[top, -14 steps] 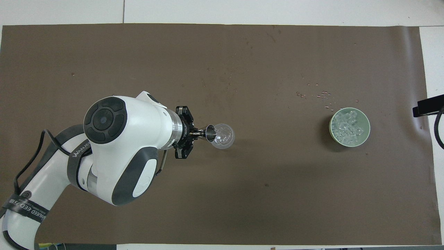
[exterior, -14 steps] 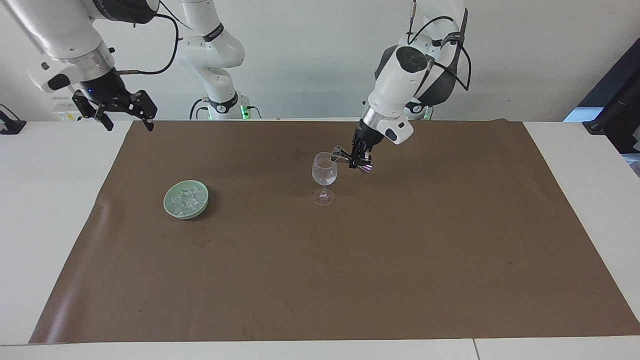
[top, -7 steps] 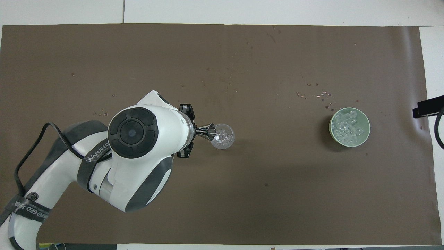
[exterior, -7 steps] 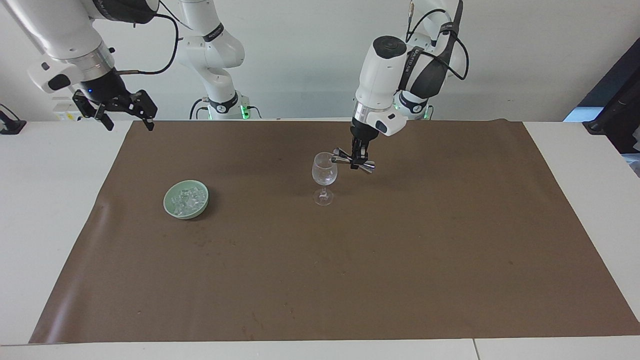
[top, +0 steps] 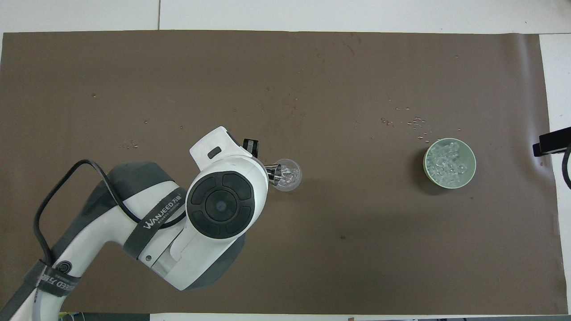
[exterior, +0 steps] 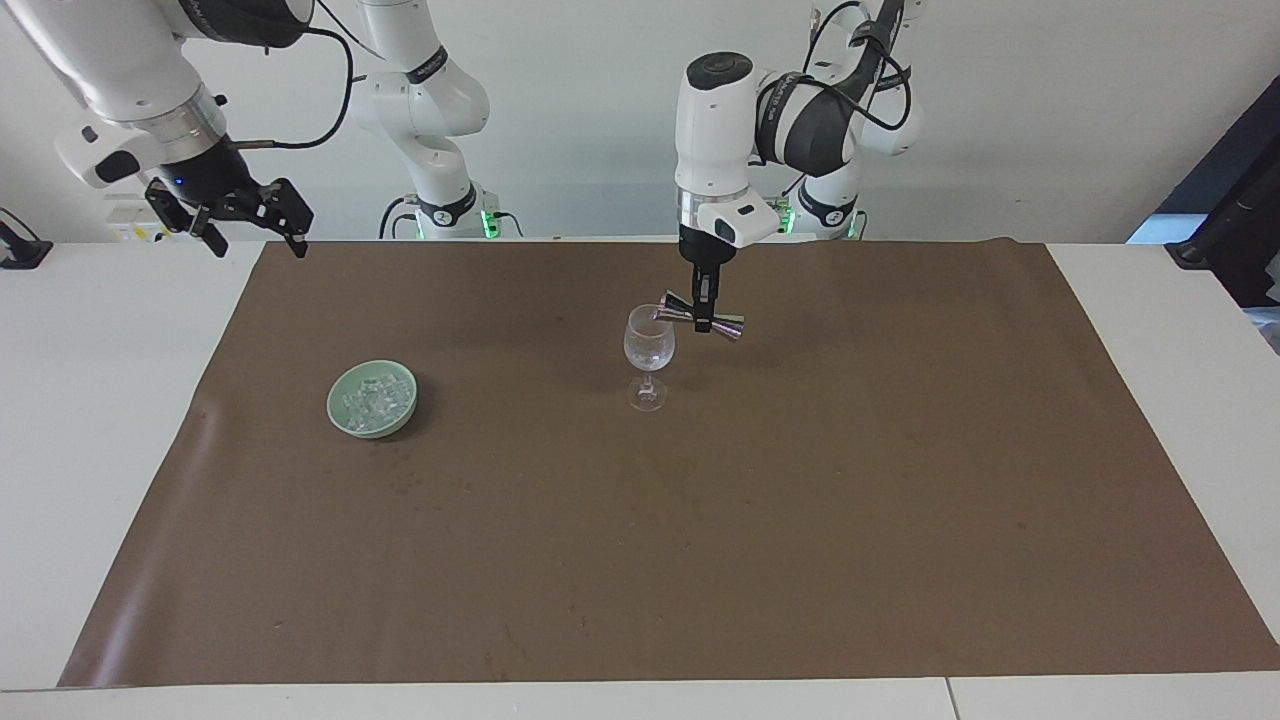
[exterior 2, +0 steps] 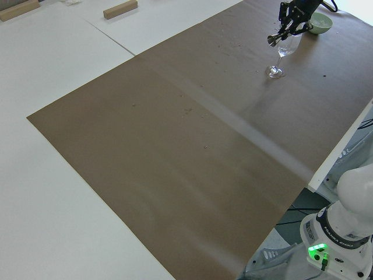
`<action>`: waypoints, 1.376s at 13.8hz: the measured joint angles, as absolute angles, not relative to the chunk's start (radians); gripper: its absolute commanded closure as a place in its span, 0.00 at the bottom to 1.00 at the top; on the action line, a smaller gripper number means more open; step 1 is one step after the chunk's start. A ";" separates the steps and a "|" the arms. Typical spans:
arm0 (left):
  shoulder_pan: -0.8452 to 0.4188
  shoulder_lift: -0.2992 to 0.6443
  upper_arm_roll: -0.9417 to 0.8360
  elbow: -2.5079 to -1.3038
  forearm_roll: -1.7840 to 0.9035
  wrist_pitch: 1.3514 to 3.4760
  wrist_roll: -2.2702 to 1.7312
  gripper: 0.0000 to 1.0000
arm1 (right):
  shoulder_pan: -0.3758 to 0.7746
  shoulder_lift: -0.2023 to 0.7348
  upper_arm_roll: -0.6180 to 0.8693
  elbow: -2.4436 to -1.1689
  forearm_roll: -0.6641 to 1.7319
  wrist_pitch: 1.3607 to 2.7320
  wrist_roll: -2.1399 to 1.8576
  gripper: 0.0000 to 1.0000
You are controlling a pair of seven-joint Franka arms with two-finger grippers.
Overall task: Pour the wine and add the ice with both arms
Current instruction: 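Tilt the jigger over the clear glass with the left gripper to pour, then carry the jigger back with the left gripper while the right gripper reaches the ice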
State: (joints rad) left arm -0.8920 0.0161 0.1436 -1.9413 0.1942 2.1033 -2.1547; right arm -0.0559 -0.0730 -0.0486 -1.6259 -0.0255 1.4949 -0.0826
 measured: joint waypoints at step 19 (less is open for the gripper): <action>-0.912 0.016 0.133 -1.923 0.337 2.084 -2.252 1.00 | -0.027 -0.099 -0.038 -1.733 0.038 1.644 -0.112 0.00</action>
